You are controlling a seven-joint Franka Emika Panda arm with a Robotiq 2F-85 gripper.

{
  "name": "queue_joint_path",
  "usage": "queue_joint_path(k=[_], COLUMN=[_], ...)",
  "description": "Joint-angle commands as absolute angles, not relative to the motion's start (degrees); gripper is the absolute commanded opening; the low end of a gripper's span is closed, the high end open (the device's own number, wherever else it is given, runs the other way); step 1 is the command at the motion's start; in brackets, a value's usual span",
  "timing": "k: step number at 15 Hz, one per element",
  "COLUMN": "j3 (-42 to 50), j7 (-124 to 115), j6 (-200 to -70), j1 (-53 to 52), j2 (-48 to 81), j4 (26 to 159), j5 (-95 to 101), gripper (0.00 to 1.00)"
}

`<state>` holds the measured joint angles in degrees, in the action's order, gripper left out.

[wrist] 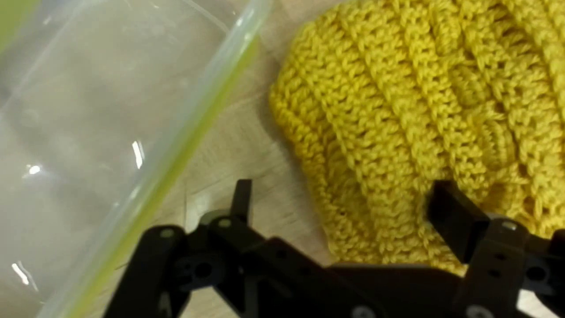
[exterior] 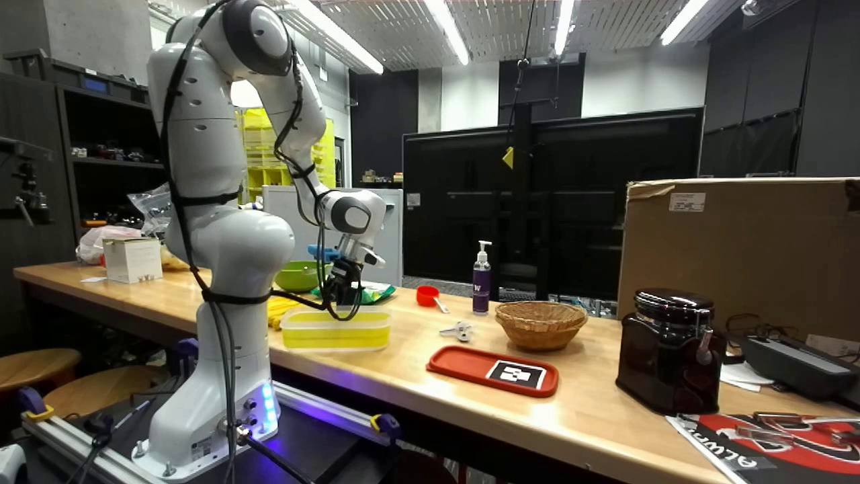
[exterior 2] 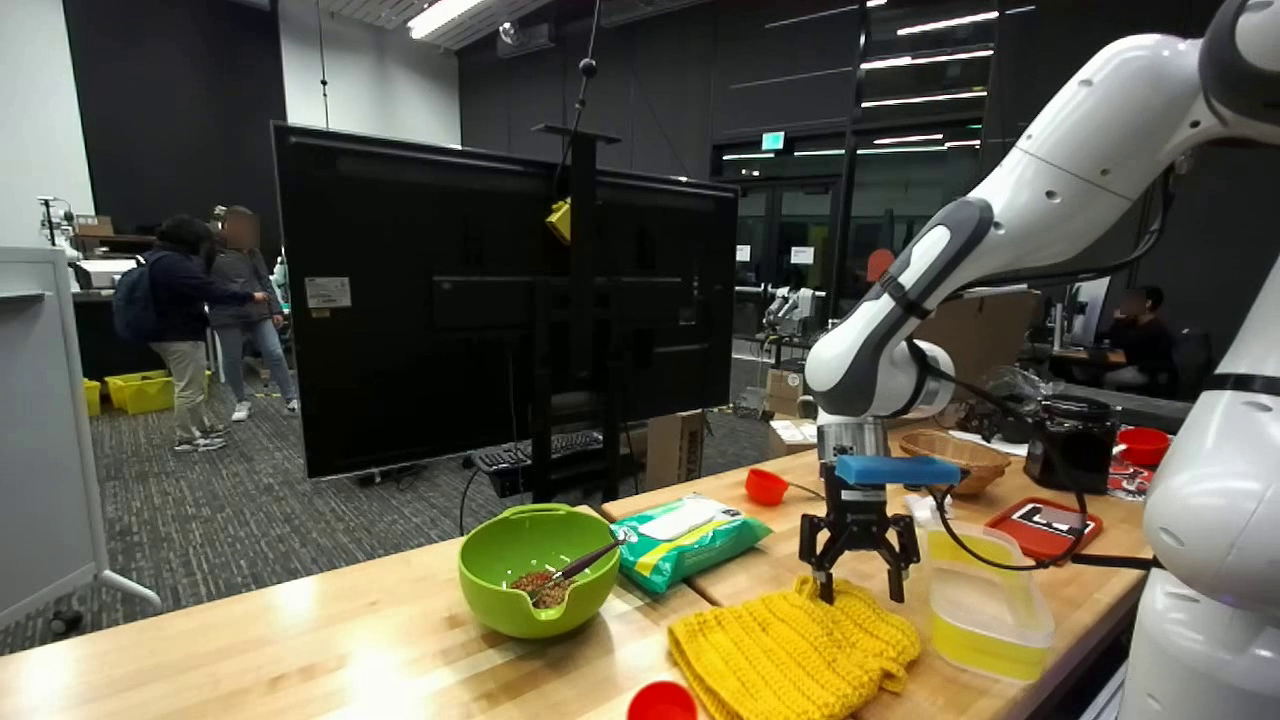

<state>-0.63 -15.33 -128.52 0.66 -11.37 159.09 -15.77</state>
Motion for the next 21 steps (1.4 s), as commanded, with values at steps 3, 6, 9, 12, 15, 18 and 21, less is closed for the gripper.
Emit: queue_joint_path(k=[3,6,9,12,15,18,21], j3=[1.1,1.3,0.8,-0.6,-2.9,-6.3,-9.6], j7=[-11.5,-12.3,-14.2,-17.2,-22.0,-28.6,-35.1], j6=[-130.4,-129.2,-127.2,-124.7,-120.2,-113.4,-105.9], j1=[1.1,1.3,1.5,1.0,0.1,-1.0,-2.5], j2=[-9.2,-10.5,-13.0,-15.9,-19.1,-23.2,-26.0], j4=[159.6,159.6,159.8,159.8,159.7,158.9,156.4], j5=[-16.4,-15.9,-14.7,-13.8,-13.2,-12.9,-14.0], gripper=[0.63,0.52,0.31,0.02,0.0,0.01,0.01])
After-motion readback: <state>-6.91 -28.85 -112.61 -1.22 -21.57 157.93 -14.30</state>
